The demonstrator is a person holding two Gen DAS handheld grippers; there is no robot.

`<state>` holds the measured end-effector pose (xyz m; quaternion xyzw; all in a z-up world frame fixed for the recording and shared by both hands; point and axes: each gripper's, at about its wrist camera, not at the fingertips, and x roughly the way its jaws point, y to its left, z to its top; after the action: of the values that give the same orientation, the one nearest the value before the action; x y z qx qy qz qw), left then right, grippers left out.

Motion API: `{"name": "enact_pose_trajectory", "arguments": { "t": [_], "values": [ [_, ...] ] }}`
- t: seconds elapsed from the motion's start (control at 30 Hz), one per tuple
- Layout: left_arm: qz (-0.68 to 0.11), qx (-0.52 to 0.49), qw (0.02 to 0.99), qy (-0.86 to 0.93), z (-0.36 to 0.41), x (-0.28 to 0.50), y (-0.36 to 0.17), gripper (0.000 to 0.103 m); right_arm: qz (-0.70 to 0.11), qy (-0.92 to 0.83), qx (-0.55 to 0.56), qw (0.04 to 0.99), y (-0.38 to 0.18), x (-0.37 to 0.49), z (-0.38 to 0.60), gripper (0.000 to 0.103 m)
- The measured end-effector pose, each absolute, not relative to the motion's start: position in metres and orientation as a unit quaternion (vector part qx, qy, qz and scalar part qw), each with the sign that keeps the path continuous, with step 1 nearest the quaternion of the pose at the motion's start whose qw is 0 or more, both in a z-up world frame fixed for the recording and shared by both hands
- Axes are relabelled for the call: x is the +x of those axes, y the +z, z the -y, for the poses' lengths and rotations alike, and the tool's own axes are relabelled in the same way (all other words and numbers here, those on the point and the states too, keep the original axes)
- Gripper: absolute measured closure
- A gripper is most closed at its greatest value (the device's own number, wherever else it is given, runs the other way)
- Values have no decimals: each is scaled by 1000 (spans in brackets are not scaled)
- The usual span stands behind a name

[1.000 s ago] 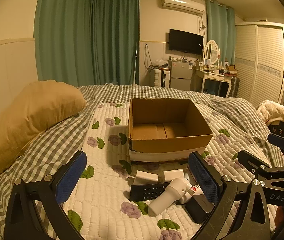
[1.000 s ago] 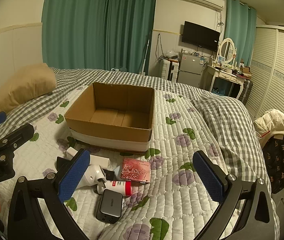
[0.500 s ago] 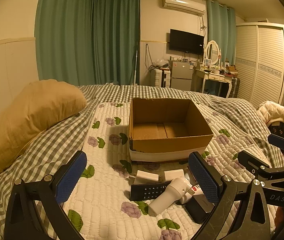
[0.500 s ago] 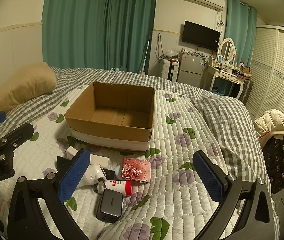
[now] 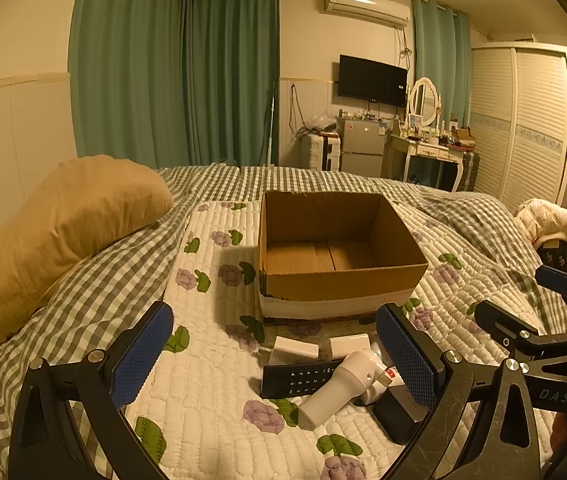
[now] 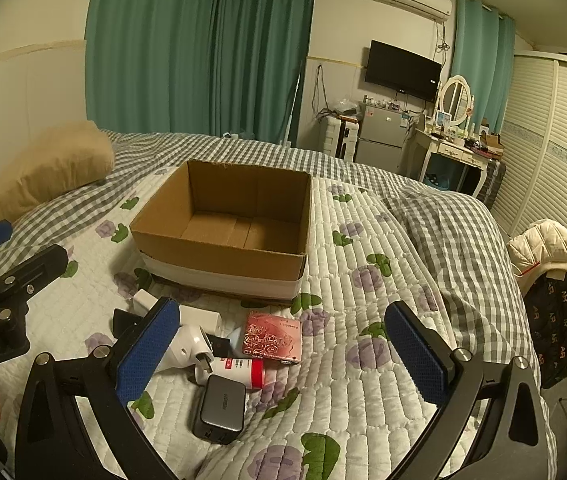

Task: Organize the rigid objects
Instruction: 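Grasp the white hair dryer with the left gripper while the right gripper grasps the grey power bank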

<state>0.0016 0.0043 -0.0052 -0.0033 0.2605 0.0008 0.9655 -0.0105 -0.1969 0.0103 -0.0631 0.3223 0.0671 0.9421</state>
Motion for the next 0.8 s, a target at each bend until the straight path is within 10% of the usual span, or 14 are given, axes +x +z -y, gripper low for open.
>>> {"name": "enact_pose_trajectory", "arguments": {
  "t": [0.4,0.7,0.8],
  "values": [
    [-331,22,943,9,-7,21,-55,0,-469,114,-67,873,-61,20,179,0],
    [-377,50,924,20,-4,30,-84,0,-587,153,-82,791,-127,44,153,22],
    [-381,57,923,16,-2,31,-86,0,-600,156,-82,781,-138,47,147,48]
  ]
}}
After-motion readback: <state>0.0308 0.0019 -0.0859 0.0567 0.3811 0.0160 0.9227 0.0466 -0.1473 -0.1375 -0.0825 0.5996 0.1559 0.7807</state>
